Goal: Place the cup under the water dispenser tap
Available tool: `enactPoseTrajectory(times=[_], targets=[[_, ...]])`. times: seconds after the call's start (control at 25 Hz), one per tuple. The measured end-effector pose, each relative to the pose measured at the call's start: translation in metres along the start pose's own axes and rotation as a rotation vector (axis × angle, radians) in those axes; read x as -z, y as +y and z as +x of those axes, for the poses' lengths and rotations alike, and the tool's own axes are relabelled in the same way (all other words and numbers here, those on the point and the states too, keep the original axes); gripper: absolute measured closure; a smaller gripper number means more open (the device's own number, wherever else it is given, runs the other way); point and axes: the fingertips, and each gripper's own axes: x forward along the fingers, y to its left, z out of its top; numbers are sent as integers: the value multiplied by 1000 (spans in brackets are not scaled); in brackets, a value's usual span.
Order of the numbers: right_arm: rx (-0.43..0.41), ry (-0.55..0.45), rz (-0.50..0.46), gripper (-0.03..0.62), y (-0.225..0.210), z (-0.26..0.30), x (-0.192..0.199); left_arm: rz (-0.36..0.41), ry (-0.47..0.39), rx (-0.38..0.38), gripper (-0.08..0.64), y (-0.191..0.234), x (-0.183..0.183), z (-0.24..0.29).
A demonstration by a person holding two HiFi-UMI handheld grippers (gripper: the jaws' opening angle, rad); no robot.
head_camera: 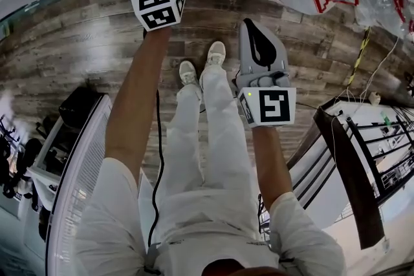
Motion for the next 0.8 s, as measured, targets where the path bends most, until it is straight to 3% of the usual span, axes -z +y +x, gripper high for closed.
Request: enactPoseTrajectory(times=[0.44,0.8], targets=[[5,17,-15,594,-3,3,15,65,-67,8,184,0,7,7],[9,8,-13,594,-4,-4,9,72,-5,-8,161,1,5,6]])
